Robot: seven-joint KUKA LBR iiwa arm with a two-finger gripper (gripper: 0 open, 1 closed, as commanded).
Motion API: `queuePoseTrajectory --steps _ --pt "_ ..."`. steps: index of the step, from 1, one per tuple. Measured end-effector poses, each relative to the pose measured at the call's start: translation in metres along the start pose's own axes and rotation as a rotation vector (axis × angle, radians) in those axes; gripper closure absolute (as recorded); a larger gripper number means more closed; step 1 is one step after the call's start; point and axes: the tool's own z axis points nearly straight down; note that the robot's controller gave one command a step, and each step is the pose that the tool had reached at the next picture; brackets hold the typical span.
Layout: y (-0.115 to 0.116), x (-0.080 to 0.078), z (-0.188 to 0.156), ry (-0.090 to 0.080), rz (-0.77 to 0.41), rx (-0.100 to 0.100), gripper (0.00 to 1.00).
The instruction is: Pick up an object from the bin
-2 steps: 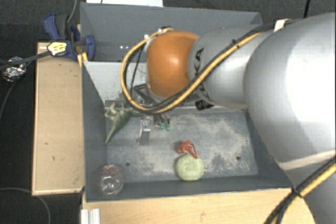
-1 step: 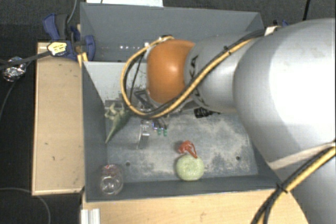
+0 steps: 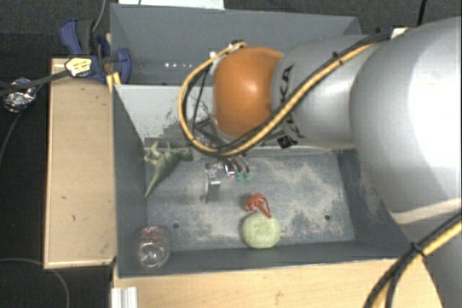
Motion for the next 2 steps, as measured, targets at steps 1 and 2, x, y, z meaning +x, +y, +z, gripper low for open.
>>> queuePoseTrajectory --steps 1,2 --pt "-0.007 -0.005 -0.043 0.000 -0.279 -0.001 0.00" --pt "-0.028 -0.002 -0.057 -0.010 -0.464 -0.001 0.00"
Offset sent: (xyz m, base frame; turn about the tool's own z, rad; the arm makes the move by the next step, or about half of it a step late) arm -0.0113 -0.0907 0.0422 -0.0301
